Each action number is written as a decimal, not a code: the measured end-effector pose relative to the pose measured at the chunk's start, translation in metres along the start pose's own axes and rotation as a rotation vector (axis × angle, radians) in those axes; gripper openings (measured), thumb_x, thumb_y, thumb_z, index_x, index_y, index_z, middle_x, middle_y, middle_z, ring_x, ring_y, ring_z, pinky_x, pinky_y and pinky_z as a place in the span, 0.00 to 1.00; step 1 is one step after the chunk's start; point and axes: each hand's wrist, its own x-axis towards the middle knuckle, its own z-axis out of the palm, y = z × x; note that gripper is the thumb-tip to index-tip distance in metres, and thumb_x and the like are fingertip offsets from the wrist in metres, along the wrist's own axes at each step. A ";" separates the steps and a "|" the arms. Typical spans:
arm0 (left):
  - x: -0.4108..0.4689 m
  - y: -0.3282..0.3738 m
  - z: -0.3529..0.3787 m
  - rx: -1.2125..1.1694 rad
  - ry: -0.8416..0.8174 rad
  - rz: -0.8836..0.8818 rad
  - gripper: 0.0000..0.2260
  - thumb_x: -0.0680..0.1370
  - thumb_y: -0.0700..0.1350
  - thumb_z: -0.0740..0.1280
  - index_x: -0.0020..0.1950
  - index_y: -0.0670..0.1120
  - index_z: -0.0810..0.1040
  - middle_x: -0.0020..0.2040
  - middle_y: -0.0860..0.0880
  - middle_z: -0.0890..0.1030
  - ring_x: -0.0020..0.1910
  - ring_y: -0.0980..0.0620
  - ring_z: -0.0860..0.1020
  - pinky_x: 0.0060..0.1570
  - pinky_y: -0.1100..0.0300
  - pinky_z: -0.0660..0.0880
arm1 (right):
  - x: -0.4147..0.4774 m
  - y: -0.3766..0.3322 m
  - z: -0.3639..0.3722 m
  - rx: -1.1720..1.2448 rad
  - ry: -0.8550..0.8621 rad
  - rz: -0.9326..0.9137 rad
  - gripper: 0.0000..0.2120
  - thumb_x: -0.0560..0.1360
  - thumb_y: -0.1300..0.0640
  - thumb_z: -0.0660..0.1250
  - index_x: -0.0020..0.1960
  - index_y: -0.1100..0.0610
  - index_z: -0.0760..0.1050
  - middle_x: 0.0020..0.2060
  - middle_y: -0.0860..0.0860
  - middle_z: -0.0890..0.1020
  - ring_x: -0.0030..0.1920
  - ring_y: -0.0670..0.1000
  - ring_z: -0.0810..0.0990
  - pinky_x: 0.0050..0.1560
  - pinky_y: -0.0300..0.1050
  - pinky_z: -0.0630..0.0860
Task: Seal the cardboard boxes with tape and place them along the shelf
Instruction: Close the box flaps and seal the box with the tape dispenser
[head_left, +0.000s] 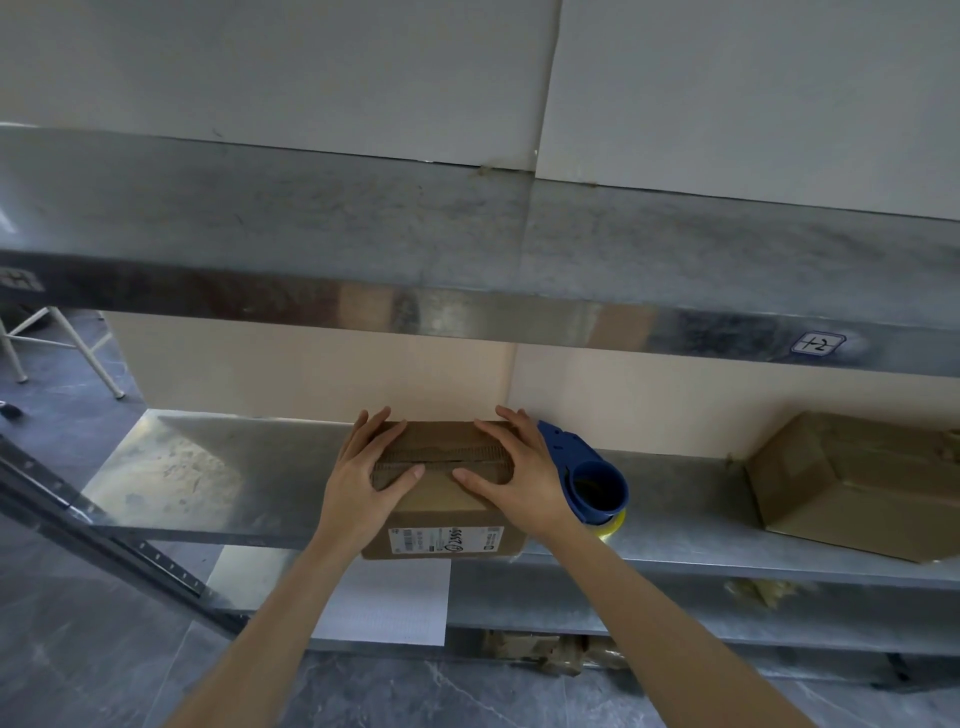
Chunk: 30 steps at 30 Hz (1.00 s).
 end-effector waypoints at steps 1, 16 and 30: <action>0.000 0.000 0.000 -0.001 0.002 0.002 0.25 0.75 0.51 0.73 0.71 0.51 0.74 0.76 0.58 0.65 0.78 0.57 0.56 0.70 0.53 0.61 | 0.000 0.000 0.000 -0.004 -0.003 0.000 0.31 0.71 0.36 0.70 0.70 0.43 0.69 0.75 0.41 0.60 0.77 0.44 0.49 0.72 0.40 0.50; -0.033 -0.001 -0.027 -0.173 -0.054 -0.092 0.33 0.70 0.62 0.70 0.73 0.58 0.66 0.77 0.63 0.56 0.71 0.64 0.60 0.67 0.58 0.66 | -0.008 -0.007 0.002 -0.227 0.241 0.019 0.34 0.68 0.27 0.65 0.67 0.45 0.68 0.71 0.44 0.63 0.69 0.48 0.64 0.51 0.49 0.80; -0.049 -0.004 -0.034 -0.187 -0.122 -0.181 0.31 0.74 0.44 0.75 0.73 0.58 0.65 0.65 0.56 0.76 0.66 0.54 0.73 0.63 0.44 0.75 | -0.055 -0.001 -0.007 0.059 0.014 0.114 0.35 0.70 0.31 0.64 0.73 0.40 0.60 0.73 0.47 0.67 0.71 0.46 0.65 0.67 0.45 0.68</action>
